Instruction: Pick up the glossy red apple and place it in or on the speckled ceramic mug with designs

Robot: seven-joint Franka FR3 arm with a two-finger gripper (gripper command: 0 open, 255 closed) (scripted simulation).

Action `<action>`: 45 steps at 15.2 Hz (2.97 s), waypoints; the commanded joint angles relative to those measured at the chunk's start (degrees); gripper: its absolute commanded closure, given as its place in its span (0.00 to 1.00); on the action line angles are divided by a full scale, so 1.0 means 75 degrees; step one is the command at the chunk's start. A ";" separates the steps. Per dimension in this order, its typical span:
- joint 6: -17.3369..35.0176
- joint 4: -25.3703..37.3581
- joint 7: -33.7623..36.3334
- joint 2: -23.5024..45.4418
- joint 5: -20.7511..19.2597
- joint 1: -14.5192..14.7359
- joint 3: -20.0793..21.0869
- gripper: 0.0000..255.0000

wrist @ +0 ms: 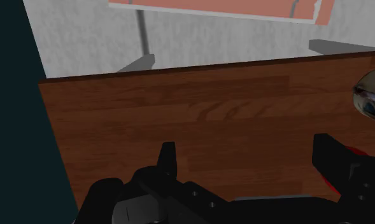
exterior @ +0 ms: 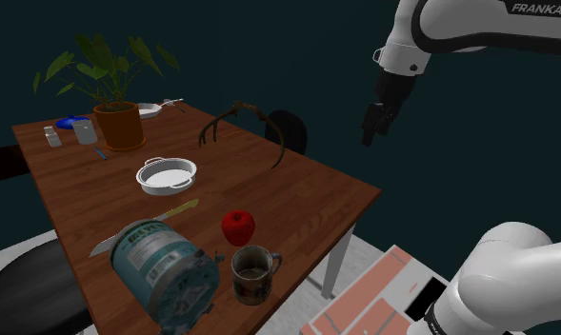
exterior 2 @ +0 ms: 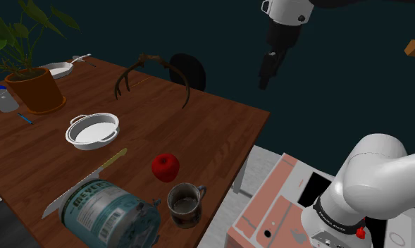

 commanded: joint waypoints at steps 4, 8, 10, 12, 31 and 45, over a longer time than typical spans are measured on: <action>0.0534 -0.0138 0.0225 0.0421 0.0219 0.0160 0.0272 0.00; 0.1239 -0.0202 0.0508 0.1082 0.0475 0.0364 0.0637 0.00; 0.1583 -0.0182 0.0644 0.1451 0.0584 0.0460 0.0820 0.00; 0.1919 -0.0128 0.0779 0.1843 0.0676 0.0552 0.1002 0.00; 0.4206 0.1991 0.2247 0.6287 0.0357 0.1330 0.2461 0.00; 0.4921 0.1655 0.2348 0.6683 0.0214 0.1376 0.2464 0.00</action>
